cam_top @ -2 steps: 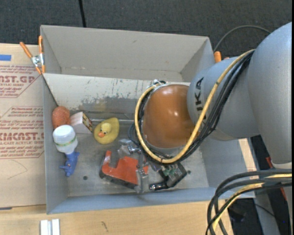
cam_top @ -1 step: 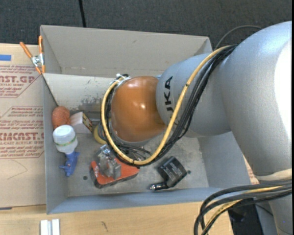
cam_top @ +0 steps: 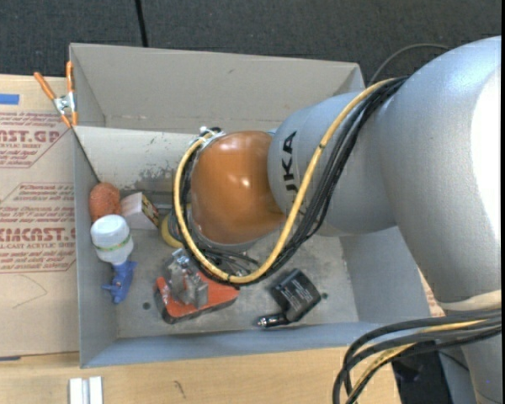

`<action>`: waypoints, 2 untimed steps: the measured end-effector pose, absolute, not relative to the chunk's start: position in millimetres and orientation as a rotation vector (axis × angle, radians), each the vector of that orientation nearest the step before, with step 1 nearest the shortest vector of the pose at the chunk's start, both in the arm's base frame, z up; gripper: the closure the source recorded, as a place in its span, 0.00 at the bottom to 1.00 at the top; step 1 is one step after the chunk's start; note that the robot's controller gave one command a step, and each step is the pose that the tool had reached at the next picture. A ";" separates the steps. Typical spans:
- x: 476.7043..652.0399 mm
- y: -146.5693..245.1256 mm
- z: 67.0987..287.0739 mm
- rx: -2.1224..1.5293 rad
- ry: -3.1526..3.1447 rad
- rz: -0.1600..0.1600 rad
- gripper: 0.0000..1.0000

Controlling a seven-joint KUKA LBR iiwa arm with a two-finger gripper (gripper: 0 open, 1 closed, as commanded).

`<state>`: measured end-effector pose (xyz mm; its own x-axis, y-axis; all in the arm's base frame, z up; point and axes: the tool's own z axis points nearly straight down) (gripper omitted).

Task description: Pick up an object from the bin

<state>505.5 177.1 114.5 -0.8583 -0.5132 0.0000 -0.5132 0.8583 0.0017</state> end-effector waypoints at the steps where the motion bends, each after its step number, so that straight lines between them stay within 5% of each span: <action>1: 505.5 176.9 114.5 0.836 -3.028 -0.002 0.00; 2: 483.7 175.0 72.0 1.149 -2.922 0.002 1.00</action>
Offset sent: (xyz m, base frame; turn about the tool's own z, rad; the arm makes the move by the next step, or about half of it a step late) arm -0.0226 -0.0012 -0.0445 -0.2152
